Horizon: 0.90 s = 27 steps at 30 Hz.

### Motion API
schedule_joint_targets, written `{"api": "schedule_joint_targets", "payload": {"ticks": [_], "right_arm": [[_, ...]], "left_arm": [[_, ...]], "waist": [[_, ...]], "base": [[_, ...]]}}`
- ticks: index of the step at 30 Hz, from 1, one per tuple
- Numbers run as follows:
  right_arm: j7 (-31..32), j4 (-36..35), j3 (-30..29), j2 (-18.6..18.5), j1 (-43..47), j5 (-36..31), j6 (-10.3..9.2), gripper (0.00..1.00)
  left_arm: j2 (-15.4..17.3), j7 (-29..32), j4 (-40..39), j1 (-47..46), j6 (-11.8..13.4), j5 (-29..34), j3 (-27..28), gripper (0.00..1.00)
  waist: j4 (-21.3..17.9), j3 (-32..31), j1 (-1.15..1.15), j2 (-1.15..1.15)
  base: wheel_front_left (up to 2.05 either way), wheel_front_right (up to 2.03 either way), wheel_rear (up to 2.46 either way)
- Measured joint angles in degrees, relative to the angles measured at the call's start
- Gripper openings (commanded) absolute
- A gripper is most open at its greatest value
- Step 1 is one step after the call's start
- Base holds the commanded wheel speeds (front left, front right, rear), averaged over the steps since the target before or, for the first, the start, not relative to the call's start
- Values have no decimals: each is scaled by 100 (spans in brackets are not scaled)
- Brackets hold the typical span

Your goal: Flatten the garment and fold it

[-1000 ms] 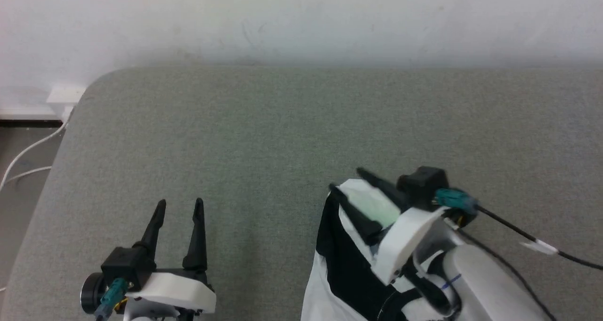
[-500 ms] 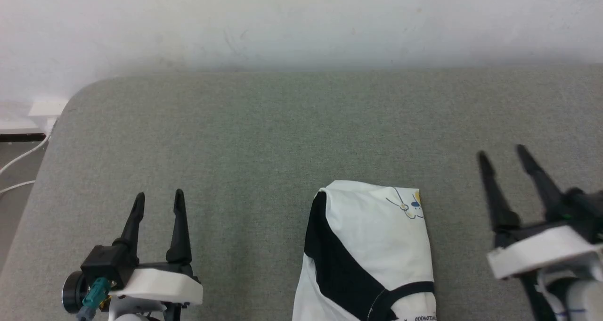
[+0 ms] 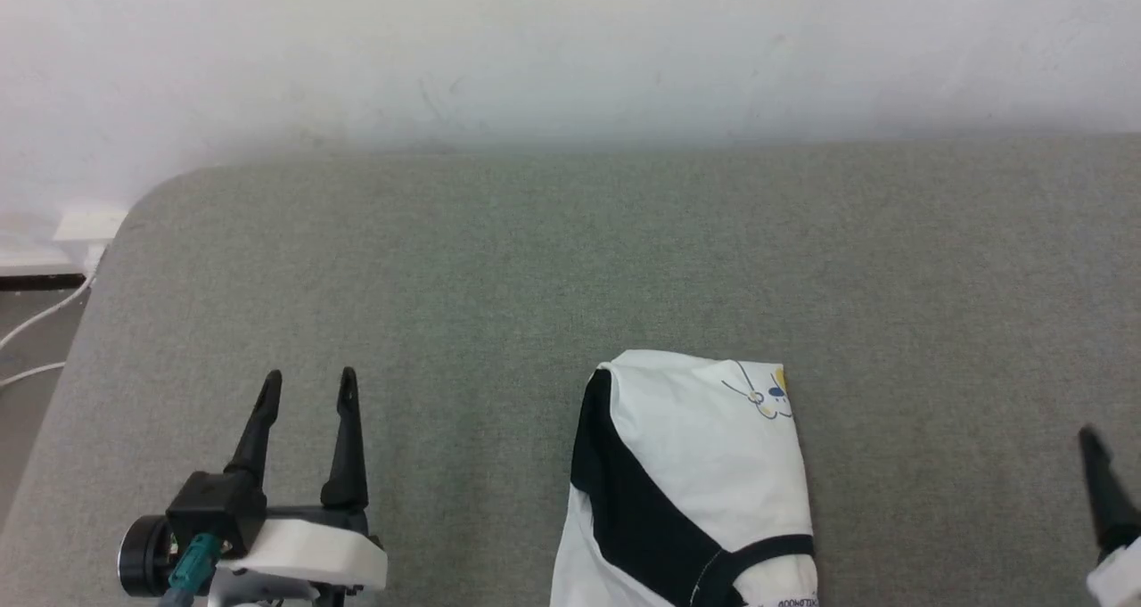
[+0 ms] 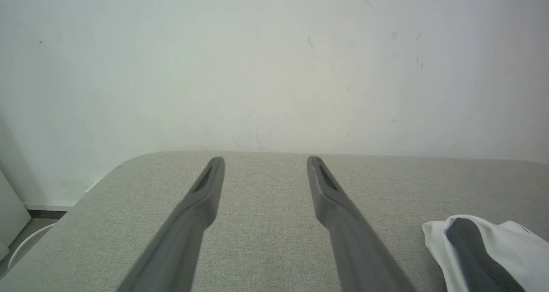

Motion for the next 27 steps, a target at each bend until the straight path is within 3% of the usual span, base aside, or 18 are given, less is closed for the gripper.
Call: {"api": "schedule_joint_targets", "payload": {"ticks": [4,10,14,20,22,23,27], "right_arm": [[1267,673,7,4,21,883,0,100],[3121,1484,168,566,-225,2238,0,100],[3371,1733,501,628,-581,2925,0,100],[3096,2262,1489,639,-1014,3789,0,100],[2948,2390,1720,638,-1144,3780,0,28],[2889,2448,1812,636,-1198,3774,0,0],[2727,2487,2115,604,-1334,3585,0,0]], "left_arm": [[1,0,-15,16,-2,20,-43,100],[-15,0,1,53,-8,23,-113,100],[-23,0,14,63,-8,23,-152,100],[-49,0,44,58,-9,20,-208,100],[-57,0,58,49,-10,14,-229,100],[-59,0,69,40,-10,14,-236,100],[-66,0,98,30,-10,5,-238,100]], "waist": [[0,-46,0,0],[52,-81,0,0],[99,-72,0,0],[168,-14,0,0],[193,7,0,0],[205,16,0,0],[231,32,1,0]], "base": [[0,0,0],[0,0,0],[0,0,0],[0,0,0],[0,0,0],[0,0,0],[0,0,0]]}}
